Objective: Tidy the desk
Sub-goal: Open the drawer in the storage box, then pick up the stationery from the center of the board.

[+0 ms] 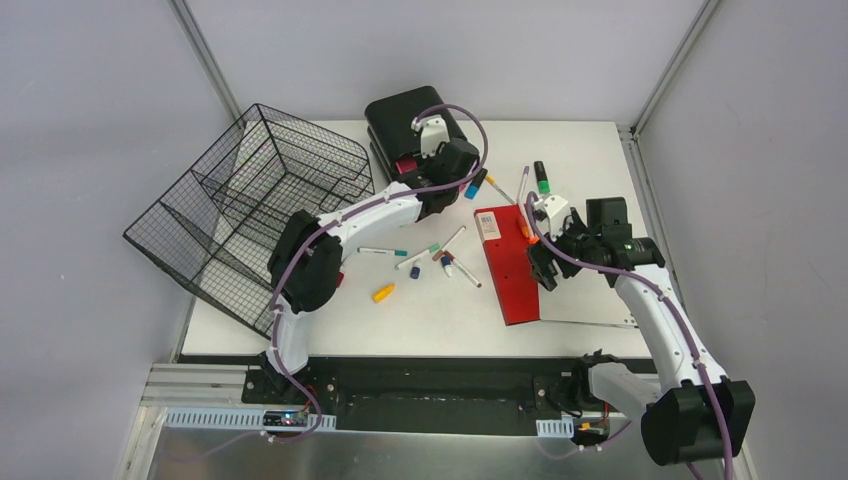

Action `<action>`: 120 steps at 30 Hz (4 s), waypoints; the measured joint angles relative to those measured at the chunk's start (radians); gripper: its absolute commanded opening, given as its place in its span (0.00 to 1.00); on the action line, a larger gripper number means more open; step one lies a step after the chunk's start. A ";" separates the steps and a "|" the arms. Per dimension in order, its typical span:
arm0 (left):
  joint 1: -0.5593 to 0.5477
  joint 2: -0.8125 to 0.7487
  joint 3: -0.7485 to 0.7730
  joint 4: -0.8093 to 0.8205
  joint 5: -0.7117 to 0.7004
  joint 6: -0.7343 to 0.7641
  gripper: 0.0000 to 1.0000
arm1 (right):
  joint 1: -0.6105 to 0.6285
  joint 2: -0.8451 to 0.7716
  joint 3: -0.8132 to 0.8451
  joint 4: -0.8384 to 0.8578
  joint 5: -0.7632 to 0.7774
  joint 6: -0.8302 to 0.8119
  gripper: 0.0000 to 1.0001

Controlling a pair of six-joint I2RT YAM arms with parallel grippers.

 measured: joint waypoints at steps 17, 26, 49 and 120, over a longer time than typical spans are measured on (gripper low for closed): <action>-0.058 -0.079 -0.098 -0.020 0.039 -0.028 0.33 | 0.003 0.007 0.000 0.000 0.007 0.000 1.00; -0.072 -0.124 -0.138 -0.018 0.133 -0.010 0.65 | 0.003 0.018 0.000 0.000 0.011 0.000 1.00; -0.078 -0.471 -0.499 0.023 0.545 0.375 0.99 | 0.004 0.034 0.000 0.000 -0.005 -0.003 1.00; -0.098 -0.237 -0.590 -0.217 0.343 -0.088 0.53 | -0.014 0.119 0.014 0.044 0.002 0.158 1.00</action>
